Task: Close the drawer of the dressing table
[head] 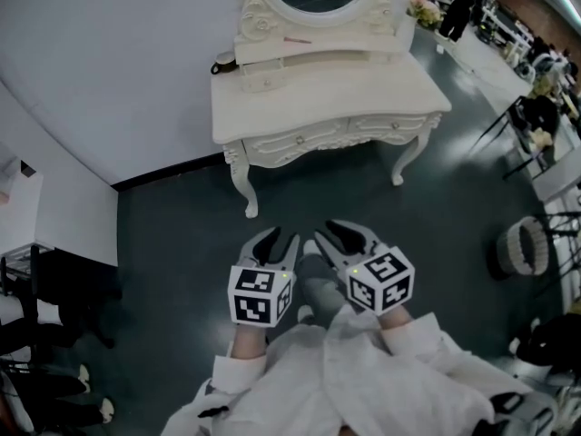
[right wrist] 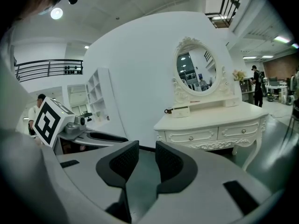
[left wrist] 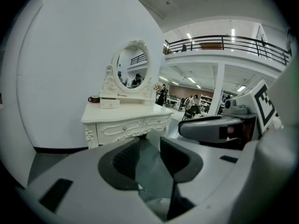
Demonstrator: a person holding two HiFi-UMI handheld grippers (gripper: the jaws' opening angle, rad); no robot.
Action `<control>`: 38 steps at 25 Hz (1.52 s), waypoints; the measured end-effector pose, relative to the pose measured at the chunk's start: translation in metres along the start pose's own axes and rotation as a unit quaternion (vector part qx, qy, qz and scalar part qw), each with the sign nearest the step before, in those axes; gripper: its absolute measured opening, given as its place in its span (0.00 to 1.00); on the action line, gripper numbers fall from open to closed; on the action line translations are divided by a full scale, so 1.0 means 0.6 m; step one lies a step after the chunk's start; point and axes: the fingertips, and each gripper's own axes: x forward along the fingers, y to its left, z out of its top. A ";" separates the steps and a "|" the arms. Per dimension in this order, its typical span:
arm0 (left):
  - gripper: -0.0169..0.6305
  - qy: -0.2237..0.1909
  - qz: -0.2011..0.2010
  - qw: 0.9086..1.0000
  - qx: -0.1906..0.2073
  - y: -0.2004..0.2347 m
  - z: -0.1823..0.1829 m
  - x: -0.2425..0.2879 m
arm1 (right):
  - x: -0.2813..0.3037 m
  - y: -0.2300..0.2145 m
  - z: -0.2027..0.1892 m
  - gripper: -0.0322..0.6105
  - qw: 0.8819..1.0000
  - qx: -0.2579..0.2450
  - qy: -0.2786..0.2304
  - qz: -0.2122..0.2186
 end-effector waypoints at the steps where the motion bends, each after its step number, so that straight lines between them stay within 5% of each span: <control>1: 0.22 0.001 0.001 1.000 -0.002 0.005 0.002 0.004 | 0.006 -0.003 0.002 0.21 1.000 0.000 0.003 0.002; 11: 0.22 0.008 0.019 1.000 -0.010 0.077 0.040 0.073 | 0.106 -0.059 0.038 0.21 1.000 -0.005 0.014 0.022; 30: 0.22 -0.022 0.070 0.997 -0.005 0.257 0.276 0.308 | 0.351 -0.271 0.248 0.21 0.998 -0.025 -0.010 0.062; 38: 0.22 -0.004 0.085 0.996 -0.029 0.294 0.288 0.371 | 0.407 -0.328 0.256 0.21 0.997 -0.019 0.013 0.074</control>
